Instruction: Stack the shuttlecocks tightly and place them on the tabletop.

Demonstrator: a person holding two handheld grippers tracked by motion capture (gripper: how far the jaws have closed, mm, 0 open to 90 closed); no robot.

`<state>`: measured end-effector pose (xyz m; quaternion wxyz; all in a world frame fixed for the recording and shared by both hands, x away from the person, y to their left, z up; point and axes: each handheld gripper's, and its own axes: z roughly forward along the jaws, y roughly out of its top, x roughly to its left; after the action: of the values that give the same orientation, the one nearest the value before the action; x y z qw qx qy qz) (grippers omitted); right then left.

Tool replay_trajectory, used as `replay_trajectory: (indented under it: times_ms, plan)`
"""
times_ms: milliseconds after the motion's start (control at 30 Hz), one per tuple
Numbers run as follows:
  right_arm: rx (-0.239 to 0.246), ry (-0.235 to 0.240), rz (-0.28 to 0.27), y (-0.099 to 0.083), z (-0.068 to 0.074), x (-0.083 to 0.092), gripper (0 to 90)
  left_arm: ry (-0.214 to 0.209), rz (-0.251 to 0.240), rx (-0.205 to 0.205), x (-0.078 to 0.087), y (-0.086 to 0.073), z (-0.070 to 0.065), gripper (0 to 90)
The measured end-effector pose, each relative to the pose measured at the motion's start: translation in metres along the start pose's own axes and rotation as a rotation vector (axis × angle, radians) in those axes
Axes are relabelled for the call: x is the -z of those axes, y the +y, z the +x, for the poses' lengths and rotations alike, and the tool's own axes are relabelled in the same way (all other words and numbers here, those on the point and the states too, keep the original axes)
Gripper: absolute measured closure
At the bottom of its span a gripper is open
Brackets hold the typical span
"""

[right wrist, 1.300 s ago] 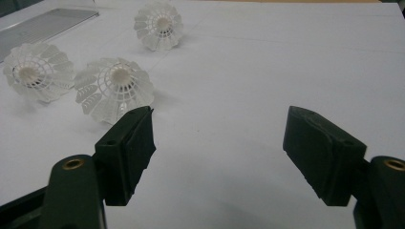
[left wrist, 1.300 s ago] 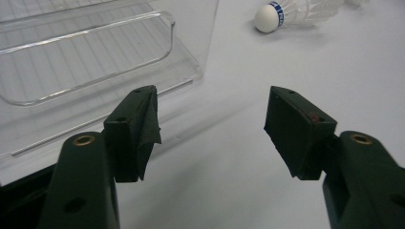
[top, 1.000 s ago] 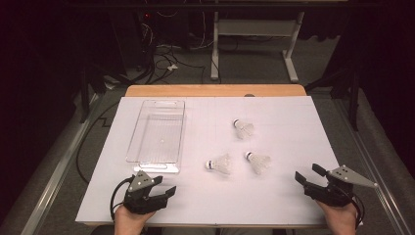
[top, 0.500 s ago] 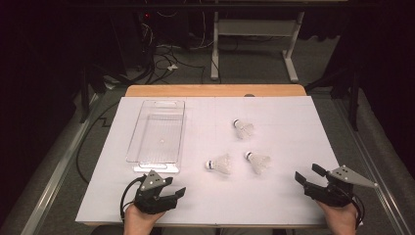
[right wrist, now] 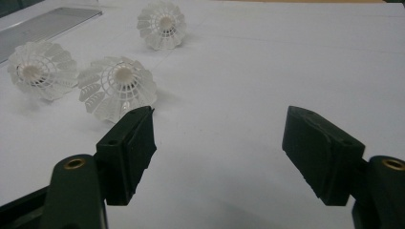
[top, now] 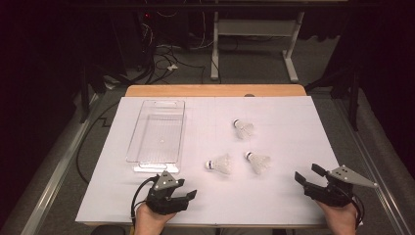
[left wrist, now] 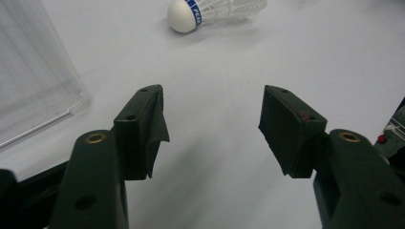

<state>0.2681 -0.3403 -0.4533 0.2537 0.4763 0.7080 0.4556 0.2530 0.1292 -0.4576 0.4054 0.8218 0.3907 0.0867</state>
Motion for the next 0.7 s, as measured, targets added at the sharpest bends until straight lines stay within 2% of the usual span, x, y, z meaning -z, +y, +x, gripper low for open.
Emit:
replay_trajectory:
  times_ms: [300, 467, 700]
  plan:
    - [0.005, 0.000, 0.003, 0.000, 0.000, 0.000, 27.4, -0.006, 0.012, -0.005, -0.015, 0.010, -0.007, 41.5]
    - [0.008, 0.002, 0.009, 0.000, 0.001, -0.001, 27.4, -0.010, 0.004, 0.004, -0.019, 0.015, -0.010, 41.6]
    - [0.007, 0.003, 0.011, 0.000, 0.001, -0.001, 27.4, 0.001, 0.000, -0.004, -0.022, 0.021, -0.012, 40.7]
